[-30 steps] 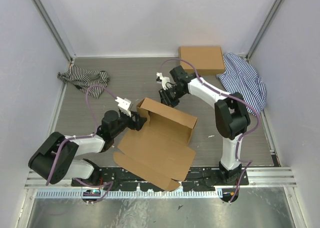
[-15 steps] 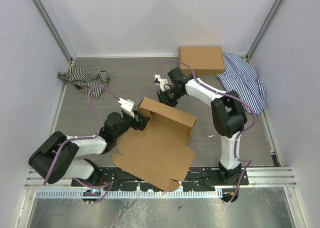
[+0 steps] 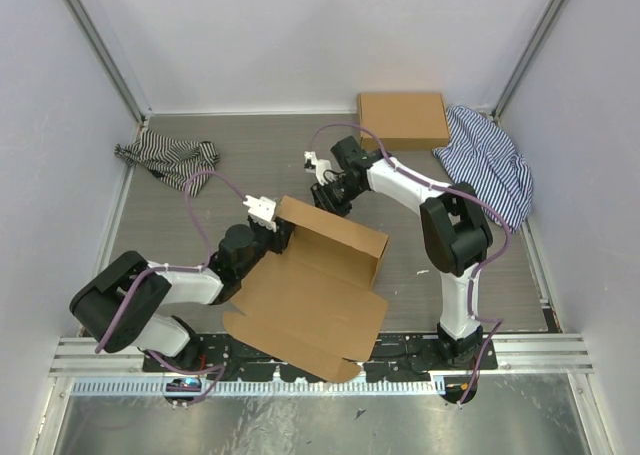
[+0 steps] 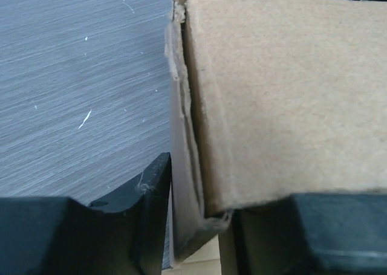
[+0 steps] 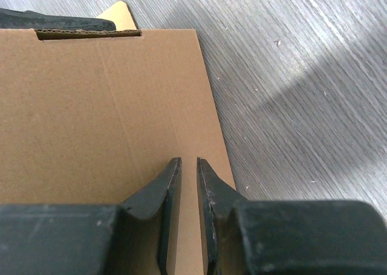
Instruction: Fold the paper box
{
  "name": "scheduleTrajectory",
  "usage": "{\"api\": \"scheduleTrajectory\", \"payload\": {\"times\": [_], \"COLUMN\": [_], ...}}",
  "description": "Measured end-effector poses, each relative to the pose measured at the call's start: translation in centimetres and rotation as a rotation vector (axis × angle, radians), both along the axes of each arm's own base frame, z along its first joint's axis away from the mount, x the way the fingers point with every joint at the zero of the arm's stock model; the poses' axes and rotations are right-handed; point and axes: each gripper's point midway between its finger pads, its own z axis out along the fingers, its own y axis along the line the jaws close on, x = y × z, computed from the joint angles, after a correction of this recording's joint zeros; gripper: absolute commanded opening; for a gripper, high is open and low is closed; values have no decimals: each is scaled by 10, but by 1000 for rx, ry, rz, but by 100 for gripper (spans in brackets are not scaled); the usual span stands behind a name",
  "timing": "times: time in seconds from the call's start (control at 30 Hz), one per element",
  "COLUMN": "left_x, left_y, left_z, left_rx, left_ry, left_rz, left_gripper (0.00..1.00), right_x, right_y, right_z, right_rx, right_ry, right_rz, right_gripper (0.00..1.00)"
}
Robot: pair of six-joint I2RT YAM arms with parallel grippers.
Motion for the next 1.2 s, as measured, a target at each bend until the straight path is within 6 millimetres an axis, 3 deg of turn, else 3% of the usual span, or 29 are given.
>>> {"api": "scheduleTrajectory", "payload": {"times": [0.23, 0.37, 0.4, 1.07, 1.2], "left_x": [4, 7, 8, 0, -2], "left_y": [6, 8, 9, 18, 19], "left_z": [-2, -1, -1, 7, 8], "left_rx": [55, 111, 125, 302, 312], "left_ry": [2, 32, 40, 35, 31], "left_rz": [45, 93, 107, 356, 366], "left_gripper": [19, 0, 0, 1, 30], "right_x": [1, 2, 2, 5, 5], "right_y": [0, 0, 1, 0, 0], "right_z": [-2, -2, -2, -4, -4], "right_rx": [-3, -4, -3, -4, -5], "right_ry": [0, -2, -2, 15, 17], "right_rz": [-2, -6, -7, -33, -35], "right_gripper": [22, 22, 22, 20, 20]}}
